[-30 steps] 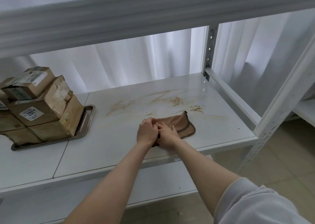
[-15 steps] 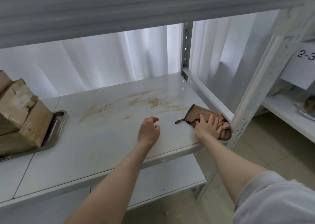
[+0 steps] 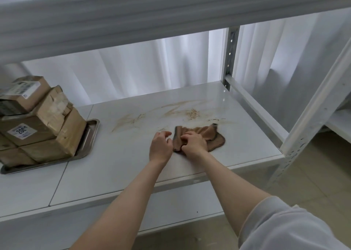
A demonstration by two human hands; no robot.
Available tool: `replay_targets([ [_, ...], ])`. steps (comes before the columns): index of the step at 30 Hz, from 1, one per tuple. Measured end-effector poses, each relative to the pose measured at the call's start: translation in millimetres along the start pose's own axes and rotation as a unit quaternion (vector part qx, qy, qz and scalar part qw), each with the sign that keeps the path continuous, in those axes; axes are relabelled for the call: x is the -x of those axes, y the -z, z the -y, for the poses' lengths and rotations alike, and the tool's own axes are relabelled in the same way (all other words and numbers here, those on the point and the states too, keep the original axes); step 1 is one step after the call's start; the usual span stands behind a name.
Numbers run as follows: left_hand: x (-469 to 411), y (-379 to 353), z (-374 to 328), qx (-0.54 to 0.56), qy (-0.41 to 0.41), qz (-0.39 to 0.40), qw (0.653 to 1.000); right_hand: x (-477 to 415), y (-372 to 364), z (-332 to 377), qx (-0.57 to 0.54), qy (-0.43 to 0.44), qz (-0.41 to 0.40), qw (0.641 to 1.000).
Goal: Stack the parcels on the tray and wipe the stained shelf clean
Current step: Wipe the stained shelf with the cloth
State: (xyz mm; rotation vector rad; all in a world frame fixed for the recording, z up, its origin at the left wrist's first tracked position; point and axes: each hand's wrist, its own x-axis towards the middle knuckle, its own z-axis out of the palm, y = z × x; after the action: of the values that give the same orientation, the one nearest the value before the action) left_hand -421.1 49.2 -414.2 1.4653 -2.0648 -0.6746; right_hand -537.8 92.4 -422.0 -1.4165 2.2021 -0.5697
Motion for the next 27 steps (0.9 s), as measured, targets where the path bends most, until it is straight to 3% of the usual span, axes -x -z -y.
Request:
replay_targets([
  [4, -4, 5, 2, -0.009, 0.019, -0.025, 0.999, 8, -15, 22, -0.043, 0.083, 0.066, 0.993],
  [7, -5, -4, -6, -0.013, 0.011, -0.012, 1.000, 12, -7, -1, -0.016, 0.070, 0.027, 0.997],
  [15, 5, -31, -31, -0.010, -0.023, 0.054, 0.998, 10, 47, -96, 0.051, -0.157, -0.134, 0.977],
  [20, 6, -20, -19, -0.009, -0.016, 0.025, 1.000, 1, 58, -109, 0.077, -0.255, -0.101, 0.959],
  [23, 6, -8, -2, -0.013, 0.002, -0.004, 1.000, -9, 51, -82, 0.091, -0.216, -0.043, 0.971],
  [27, 7, 1, 15, -0.015, 0.029, -0.034, 0.999, -16, 16, -22, 0.112, -0.044, 0.046, 0.992],
])
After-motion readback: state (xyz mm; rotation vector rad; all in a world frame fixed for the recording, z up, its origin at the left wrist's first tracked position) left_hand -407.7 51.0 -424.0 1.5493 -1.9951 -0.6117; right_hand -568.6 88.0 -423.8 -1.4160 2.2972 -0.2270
